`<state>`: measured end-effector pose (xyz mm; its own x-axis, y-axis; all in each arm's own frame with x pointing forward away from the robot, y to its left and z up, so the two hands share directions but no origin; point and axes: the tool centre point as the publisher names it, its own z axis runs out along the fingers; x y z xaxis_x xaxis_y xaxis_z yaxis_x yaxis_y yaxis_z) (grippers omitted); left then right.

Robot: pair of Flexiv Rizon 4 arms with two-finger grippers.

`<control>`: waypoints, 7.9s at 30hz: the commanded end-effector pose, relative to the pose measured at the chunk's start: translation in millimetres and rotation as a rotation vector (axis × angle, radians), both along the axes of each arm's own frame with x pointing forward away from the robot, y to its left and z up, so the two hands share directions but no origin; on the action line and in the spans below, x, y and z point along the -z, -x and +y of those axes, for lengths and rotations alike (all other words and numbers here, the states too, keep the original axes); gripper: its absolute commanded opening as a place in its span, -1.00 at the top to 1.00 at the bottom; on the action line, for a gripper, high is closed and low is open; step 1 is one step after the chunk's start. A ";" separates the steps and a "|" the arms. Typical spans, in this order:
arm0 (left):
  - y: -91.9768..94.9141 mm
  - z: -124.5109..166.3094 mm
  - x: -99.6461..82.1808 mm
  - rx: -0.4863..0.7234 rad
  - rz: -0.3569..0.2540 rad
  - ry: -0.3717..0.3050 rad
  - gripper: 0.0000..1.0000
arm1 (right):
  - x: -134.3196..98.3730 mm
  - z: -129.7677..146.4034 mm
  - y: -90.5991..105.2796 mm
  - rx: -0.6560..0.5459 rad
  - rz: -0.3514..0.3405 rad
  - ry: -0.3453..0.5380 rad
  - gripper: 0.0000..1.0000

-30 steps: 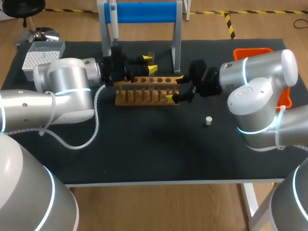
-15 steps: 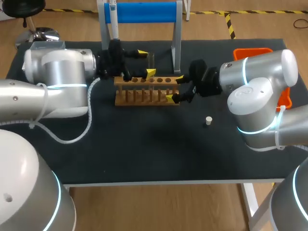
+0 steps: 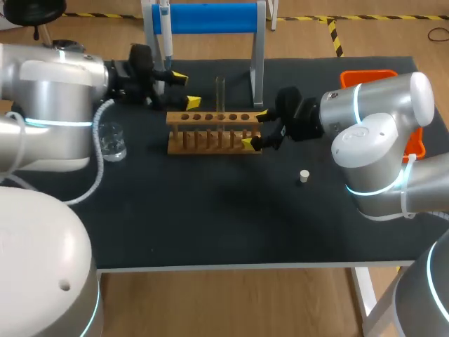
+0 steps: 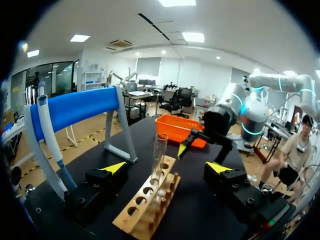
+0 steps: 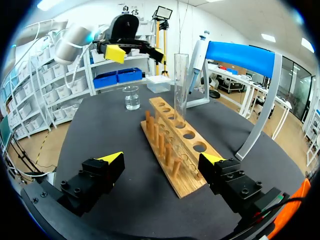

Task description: Invert the test tube, pick up the pipette, mount the tip to pipette, aspirate from beaker and dispense into the tube, eject the tip, return the pipette, and cap with the stopper.

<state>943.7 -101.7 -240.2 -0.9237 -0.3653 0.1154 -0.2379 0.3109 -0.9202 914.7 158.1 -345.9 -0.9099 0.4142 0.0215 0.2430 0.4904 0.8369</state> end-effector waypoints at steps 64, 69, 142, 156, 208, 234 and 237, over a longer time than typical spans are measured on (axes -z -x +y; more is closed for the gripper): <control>0.4 311.8 20.9 -0.816 0.065 -0.250 -1.00 | 0.1 -1.1 0.1 -0.002 0.000 -0.002 -1.00; 0.4 311.8 20.9 -0.816 0.065 -0.250 -1.00 | 0.1 -1.1 0.1 -0.002 0.000 -0.002 -1.00; -163.3 341.6 104.0 -1.034 0.164 -0.280 0.01 | 0.1 -1.1 0.1 -0.002 0.000 -0.002 -1.00; -175.6 344.1 112.3 -1.041 0.170 -0.281 0.04 | 0.1 -1.1 0.1 -0.002 0.000 -0.002 -1.00; -200.2 353.3 127.1 -1.039 0.186 -0.277 0.29 | 0.1 -1.1 0.1 -0.002 0.000 -0.002 -1.00; -198.5 350.6 128.7 -1.037 0.197 -0.286 0.98 | 0.1 -1.1 0.1 -0.002 0.000 -0.002 -1.00; -198.7 350.7 128.8 -1.037 0.197 -0.285 1.00 | 0.1 -1.1 0.1 -0.002 0.000 -0.002 -1.00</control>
